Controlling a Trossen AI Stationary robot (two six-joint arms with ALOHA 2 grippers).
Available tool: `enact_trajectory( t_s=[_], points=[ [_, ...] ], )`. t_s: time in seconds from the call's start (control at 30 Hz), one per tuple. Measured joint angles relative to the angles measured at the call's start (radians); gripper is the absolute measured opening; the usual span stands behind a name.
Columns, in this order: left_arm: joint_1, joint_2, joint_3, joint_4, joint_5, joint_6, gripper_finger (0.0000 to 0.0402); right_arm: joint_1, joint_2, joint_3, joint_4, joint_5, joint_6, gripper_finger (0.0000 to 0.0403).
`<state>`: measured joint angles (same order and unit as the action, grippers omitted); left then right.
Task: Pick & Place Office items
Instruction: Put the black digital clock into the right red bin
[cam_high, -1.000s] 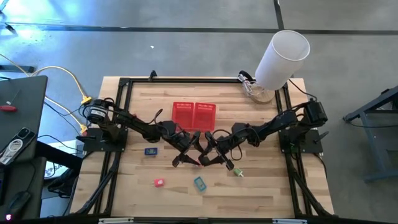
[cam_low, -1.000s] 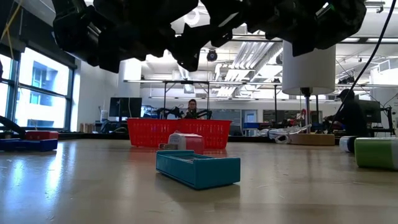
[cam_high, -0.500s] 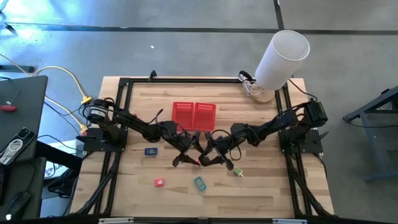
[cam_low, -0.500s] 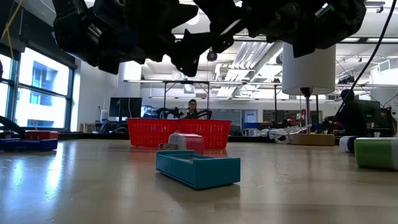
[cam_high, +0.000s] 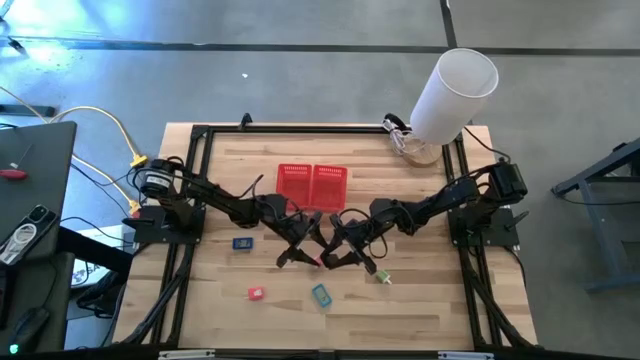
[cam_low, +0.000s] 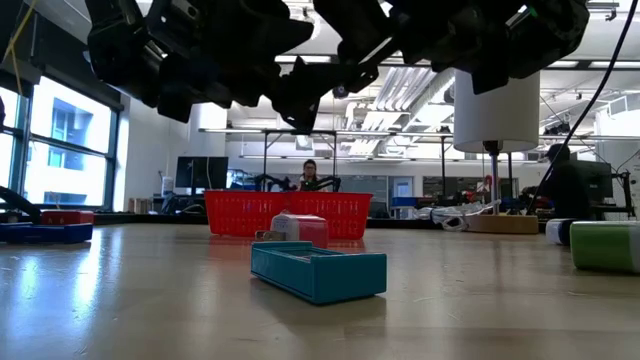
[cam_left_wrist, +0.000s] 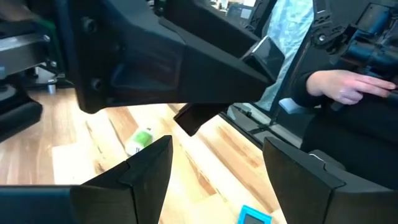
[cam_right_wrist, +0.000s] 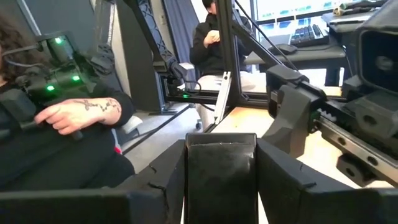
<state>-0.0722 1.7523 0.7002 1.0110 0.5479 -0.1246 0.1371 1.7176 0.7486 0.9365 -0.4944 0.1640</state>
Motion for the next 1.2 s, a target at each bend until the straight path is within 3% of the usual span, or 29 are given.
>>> enact_trajectory(
  t_s=[0.27,0.47,0.57,0.73,0.8,0.93,1.2],
  points=[
    [0.0,0.0,0.0,-0.004,-0.091,0.04,0.0243,0.0,0.0,0.0,-0.007,0.042,-0.002,0.0156],
    [-0.02,0.0,0.0,-0.053,-0.222,0.143,0.0243,0.005,-0.073,0.0,-0.109,0.105,-0.067,0.0143],
    [-0.058,0.0,0.0,-0.052,-0.354,0.21,0.0243,0.018,-0.109,-0.001,-0.187,0.202,-0.119,0.0153],
    [-0.135,0.0,0.0,-0.027,-0.693,0.334,0.0243,0.047,-0.136,0.0,-0.221,0.332,-0.209,0.015],
    [-0.156,0.0,0.0,-0.015,-0.749,0.38,0.0243,0.053,-0.134,-0.001,-0.228,0.359,-0.234,0.0142],
    [-0.181,0.0,0.0,0.03,-0.756,0.402,0.0243,0.052,-0.134,-0.001,-0.225,0.42,-0.248,0.0143],
    [-0.171,0.0,0.002,0.035,-0.732,0.334,0.0243,0.039,-0.134,-0.001,-0.224,0.429,-0.277,0.0143]
  ],
)
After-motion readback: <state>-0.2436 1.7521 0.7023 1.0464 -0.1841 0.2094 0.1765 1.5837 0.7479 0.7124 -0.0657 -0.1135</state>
